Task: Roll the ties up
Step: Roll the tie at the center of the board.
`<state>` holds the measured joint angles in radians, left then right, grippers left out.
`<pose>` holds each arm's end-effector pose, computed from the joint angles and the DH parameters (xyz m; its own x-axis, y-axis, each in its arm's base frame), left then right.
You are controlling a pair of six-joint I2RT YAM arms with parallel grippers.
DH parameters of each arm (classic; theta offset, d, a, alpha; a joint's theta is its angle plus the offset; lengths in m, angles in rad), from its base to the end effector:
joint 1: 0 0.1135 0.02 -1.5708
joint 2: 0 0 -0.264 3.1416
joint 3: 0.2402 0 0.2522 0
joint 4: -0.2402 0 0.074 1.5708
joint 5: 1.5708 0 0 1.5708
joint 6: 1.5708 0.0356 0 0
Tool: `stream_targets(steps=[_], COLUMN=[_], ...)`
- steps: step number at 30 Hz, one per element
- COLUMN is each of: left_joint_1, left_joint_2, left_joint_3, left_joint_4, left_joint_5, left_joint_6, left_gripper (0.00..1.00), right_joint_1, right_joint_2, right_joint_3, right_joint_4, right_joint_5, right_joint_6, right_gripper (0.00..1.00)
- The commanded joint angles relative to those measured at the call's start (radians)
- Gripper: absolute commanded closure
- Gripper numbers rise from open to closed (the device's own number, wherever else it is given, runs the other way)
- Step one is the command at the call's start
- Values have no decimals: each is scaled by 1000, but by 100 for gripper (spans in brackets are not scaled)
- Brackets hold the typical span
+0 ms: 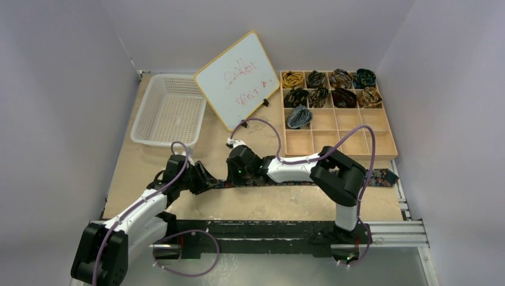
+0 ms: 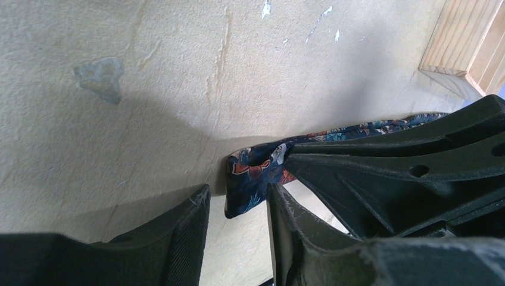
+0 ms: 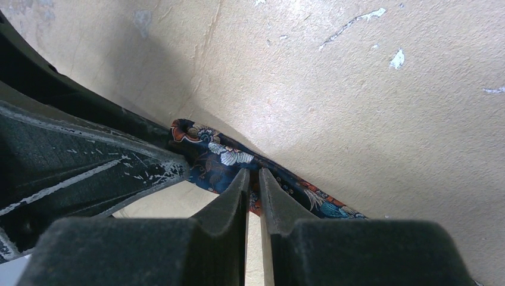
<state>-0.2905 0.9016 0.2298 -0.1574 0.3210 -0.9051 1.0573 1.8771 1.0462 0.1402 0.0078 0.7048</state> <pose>0.1483 -0.0560 0.1356 -0.8107 -0.5366 -0.2342 -0.2617 0.6899 -0.6749 0.1936 0.3427 0.1549 -0.8008 -0.1010 -0.5904 -0.4585 0.7377 0.4956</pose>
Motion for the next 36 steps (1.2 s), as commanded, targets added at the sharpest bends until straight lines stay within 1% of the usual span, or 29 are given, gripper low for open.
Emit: stream_targets(steps=[1, 4, 10, 14, 17, 19, 20, 23, 26, 28, 30, 36], left_joint_1=[-2, -2, -2, -2, -2, -2, -2, -2, -2, -2, -2, -2], left_joint_2=[48, 56, 49, 67, 78, 76, 73, 68, 78, 80, 80, 73], left_joint_3=[-23, -37, -36, -19, -6, 1, 6, 26, 51, 61, 63, 83], left_joint_4=[55, 74, 56, 37, 28, 26, 24, 20, -8, -17, -15, -47], left_joint_5=[32, 55, 46, 32, 20, 15, 11, 1, -9, -12, -7, -17], left_joint_6=[22, 17, 32, 44, 47, 48, 48, 59, 86, 97, 101, 105], left_gripper=[63, 64, 64, 68, 75, 84, 86, 95, 100, 100, 100, 100], right_joint_1=[0, 0, 0, -1, -2, -8, -8, -11, -19, -23, -28, -30], right_joint_2=[39, 45, 51, 51, 46, 35, 30, -8, -59, -96, -109, -126], right_joint_3=[1, 3, 6, 13, 21, 31, 34, 39, 25, 14, 16, -10], right_joint_4=[-74, -73, -70, -68, -80, -83, -80, -66, -66, -58, -72, -95], right_joint_5=[-26, -31, -44, -56, -50, -59, -70, -92, -91, -67, -40, -17], right_joint_6=[3, 7, 10, 6, 0, -8, -9, -22, -12, -4, -3, 31], right_gripper=[86, 86, 86, 86, 86, 85, 84, 77, 72, 67, 66, 74])
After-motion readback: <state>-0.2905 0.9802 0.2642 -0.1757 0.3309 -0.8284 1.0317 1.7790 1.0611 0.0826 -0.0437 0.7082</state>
